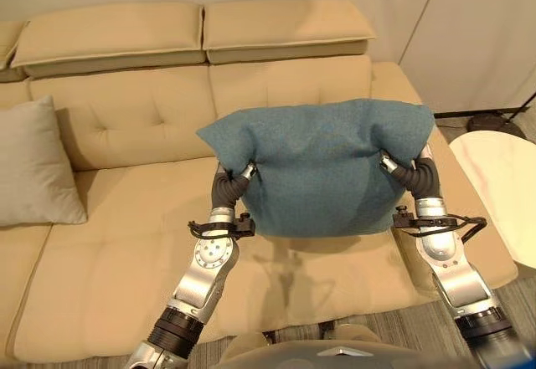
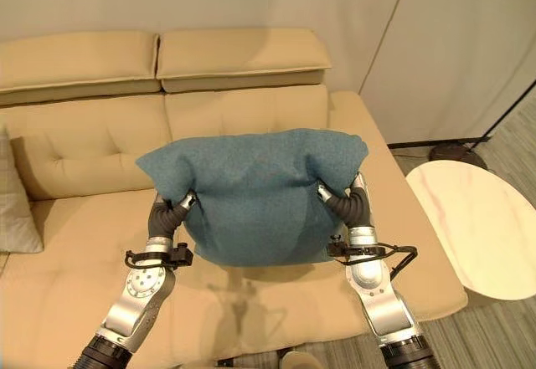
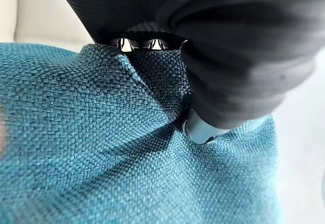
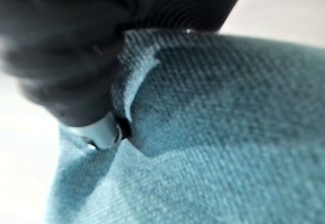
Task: Pick up all the scattered cushions and arrange them neatly on the sofa.
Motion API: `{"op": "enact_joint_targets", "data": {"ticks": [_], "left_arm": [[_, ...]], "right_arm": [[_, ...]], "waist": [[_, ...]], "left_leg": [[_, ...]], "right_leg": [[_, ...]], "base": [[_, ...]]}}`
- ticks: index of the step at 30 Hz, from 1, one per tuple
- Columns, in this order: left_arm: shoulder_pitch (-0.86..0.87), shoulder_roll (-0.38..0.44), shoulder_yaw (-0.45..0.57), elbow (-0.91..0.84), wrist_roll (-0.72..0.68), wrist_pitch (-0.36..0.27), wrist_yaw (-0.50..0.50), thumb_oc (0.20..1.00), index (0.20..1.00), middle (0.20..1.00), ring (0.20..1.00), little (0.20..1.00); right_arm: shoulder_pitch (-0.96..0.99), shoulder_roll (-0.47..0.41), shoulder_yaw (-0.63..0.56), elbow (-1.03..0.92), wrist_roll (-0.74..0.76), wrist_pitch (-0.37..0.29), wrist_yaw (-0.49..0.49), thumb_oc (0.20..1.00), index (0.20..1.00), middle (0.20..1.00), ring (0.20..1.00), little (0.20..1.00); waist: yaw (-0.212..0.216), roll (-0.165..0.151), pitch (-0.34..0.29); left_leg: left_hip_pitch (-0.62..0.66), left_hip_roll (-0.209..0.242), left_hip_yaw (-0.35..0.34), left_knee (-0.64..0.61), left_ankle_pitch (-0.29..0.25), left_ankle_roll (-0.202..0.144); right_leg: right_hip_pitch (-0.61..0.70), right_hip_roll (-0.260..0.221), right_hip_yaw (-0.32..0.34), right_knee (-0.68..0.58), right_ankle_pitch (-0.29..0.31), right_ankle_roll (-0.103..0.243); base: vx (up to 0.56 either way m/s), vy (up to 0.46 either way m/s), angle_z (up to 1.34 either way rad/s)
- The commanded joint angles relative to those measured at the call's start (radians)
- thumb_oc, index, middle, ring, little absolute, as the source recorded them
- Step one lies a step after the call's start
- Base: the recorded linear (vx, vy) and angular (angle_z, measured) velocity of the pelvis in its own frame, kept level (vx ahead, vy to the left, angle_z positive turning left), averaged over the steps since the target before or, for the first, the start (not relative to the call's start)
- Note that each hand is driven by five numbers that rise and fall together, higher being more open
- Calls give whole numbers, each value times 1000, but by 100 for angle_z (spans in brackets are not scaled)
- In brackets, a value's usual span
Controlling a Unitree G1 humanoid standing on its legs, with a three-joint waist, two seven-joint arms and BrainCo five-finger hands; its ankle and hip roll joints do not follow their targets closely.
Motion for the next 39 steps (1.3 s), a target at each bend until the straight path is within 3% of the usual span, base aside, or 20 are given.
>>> {"op": "enact_joint_targets", "data": {"ticks": [1, 5, 13, 18, 25, 39], "left_arm": [[-112, 18, 2, -119, 82, -94, 21, 200, 200, 200, 200, 200], [-209, 22, -8, -68, 138, -80, 69, 200, 200, 200, 200, 200], [-463, 0, -68, 124, 109, -73, 141, 200, 200, 200, 200, 200], [-753, 57, -128, 323, 95, -69, 193, 200, 200, 200, 200, 200], [-1018, 110, -187, 570, 47, -71, 214, 200, 200, 200, 200, 200], [-1152, 127, -224, 722, 42, -64, 195, 200, 200, 200, 200, 200]], "right_arm": [[-136, 5, -24, -35, 24, -84, -35, 200, 200, 200, 200, 200], [-238, 19, 24, 32, 35, -81, -52, 200, 200, 200, 200, 200], [-457, 38, 95, 190, 64, -54, -122, 200, 200, 200, 200, 200], [-721, -19, 157, 365, 86, -22, -177, 200, 200, 200, 200, 200], [-984, -82, 245, 569, 120, -6, -197, 200, 200, 200, 200, 200], [-1134, -141, 304, 720, 132, 1, -204, 200, 200, 200, 200, 200]], "waist": [[5, -25, -89], [19, -22, -69], [28, -18, -22], [31, -23, 24], [36, -24, 57], [36, -19, 87]], "left_leg": [[35, -9, 27, 29, -119, -28], [25, -10, 22, 15, -112, -28], [-67, -1, 8, 6, -76, -46], [-187, 4, -9, 8, -35, -62], [-291, 2, -16, 20, -2, -70], [-397, 1, -25, 6, 36, -94]], "right_leg": [[24, -27, 7, 48, -99, 108], [12, -30, -3, 33, -89, 110], [-70, -30, -30, 16, -60, 116], [-190, -27, -32, 28, -33, 120], [-295, -32, -30, 53, -11, 125], [-393, -33, -42, 30, 20, 137]], "base": [[50, 21, 5], [12, 5, 1], [-86, -27, 18], [-105, -31, 8], [-65, -16, 5], [-9, -15, 4]]}}
